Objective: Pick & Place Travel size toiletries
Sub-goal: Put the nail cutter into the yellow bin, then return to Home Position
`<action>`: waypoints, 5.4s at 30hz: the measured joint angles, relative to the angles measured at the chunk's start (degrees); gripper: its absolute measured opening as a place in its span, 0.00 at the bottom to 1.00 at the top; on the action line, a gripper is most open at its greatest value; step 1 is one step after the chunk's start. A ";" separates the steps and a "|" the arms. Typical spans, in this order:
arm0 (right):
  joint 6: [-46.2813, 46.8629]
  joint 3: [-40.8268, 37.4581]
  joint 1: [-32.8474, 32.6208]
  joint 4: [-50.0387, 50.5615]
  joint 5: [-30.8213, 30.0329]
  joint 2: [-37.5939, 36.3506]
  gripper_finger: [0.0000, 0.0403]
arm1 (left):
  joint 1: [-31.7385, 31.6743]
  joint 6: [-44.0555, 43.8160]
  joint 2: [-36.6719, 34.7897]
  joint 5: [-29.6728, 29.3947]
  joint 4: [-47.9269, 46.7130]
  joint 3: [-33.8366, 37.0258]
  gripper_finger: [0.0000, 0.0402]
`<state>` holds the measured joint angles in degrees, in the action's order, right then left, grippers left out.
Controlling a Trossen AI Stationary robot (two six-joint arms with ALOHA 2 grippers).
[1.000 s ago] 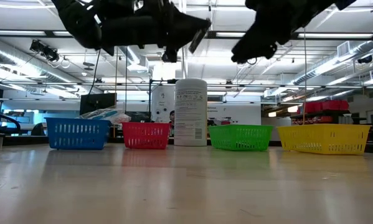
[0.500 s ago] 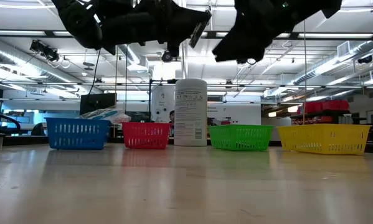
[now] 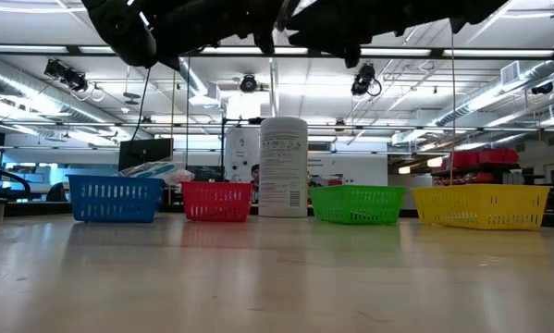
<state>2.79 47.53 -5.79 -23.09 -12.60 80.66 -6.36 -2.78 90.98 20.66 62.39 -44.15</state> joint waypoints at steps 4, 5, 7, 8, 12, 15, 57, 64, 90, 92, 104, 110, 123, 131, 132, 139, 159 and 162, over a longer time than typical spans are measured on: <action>-0.23 0.00 0.54 -1.38 1.65 1.03 0.40 | -0.01 0.91 0.02 2.81 -0.81 -0.96 0.19; -0.12 0.00 0.67 -0.83 1.69 1.07 0.40 | -0.10 0.95 0.02 3.09 -0.89 -1.06 0.19; 0.37 0.02 0.75 0.65 1.70 1.08 0.40 | -0.19 1.54 0.06 2.99 -1.08 -1.08 0.19; 0.60 0.02 0.73 1.60 1.86 1.11 0.40 | -0.31 1.78 0.09 2.84 -1.09 -1.11 0.19; -0.47 -0.02 0.36 3.16 3.60 1.30 0.40 | -1.42 2.44 0.07 2.23 -1.34 -1.30 0.18; -0.92 -0.02 0.47 2.91 2.22 1.23 0.40 | -1.87 1.90 0.07 2.27 -1.23 -1.30 0.18; -7.57 0.00 3.88 -5.84 11.48 1.19 0.12 | -1.47 2.82 0.02 1.21 -1.72 -1.17 0.22; -7.30 0.00 3.90 -5.84 11.39 1.19 0.11 | -1.49 3.22 0.04 0.95 -1.93 -1.17 0.26; -1.89 0.04 3.07 23.53 -12.42 -5.77 0.11 | -1.49 12.30 0.09 -23.36 -19.50 -1.19 0.52; 2.58 0.07 3.07 33.00 -16.32 -6.71 0.11 | -1.49 12.69 0.09 -26.87 -21.68 -1.19 0.52; 45.30 0.07 3.83 78.41 -18.05 -7.23 0.11 | -1.49 7.95 0.09 -29.02 -27.48 -1.19 0.52; 46.20 0.07 5.60 81.08 -8.18 -7.23 0.11 | -1.47 7.38 0.09 -28.99 -30.56 -1.19 0.52; 41.96 0.04 7.98 82.86 -6.33 -2.03 0.24 | -1.48 6.00 0.09 -28.58 -33.38 -1.19 0.52; 41.75 2.64 8.92 82.50 -6.39 -2.01 0.26 | -1.47 5.05 -0.65 -29.35 -33.93 -1.19 0.52; 41.75 3.84 8.92 82.47 -6.31 -2.09 0.26 | -1.47 3.29 -1.42 -29.94 -33.72 -1.19 0.52; 33.08 14.31 8.02 82.57 -6.88 -2.10 0.26 | -1.67 6.75 -14.90 -31.44 -40.95 -1.21 0.52; 6.21 22.57 1.98 80.67 -12.41 -7.55 0.25 | -1.67 9.39 -64.77 -43.84 -66.95 12.88 0.52; 5.40 20.73 -0.18 78.42 -12.60 -12.06 0.25 | -1.67 8.80 -69.31 -43.70 -62.83 18.59 0.52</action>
<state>8.18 68.25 -5.97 55.33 -25.21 68.59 -8.03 6.02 21.67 -23.05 -0.45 -25.56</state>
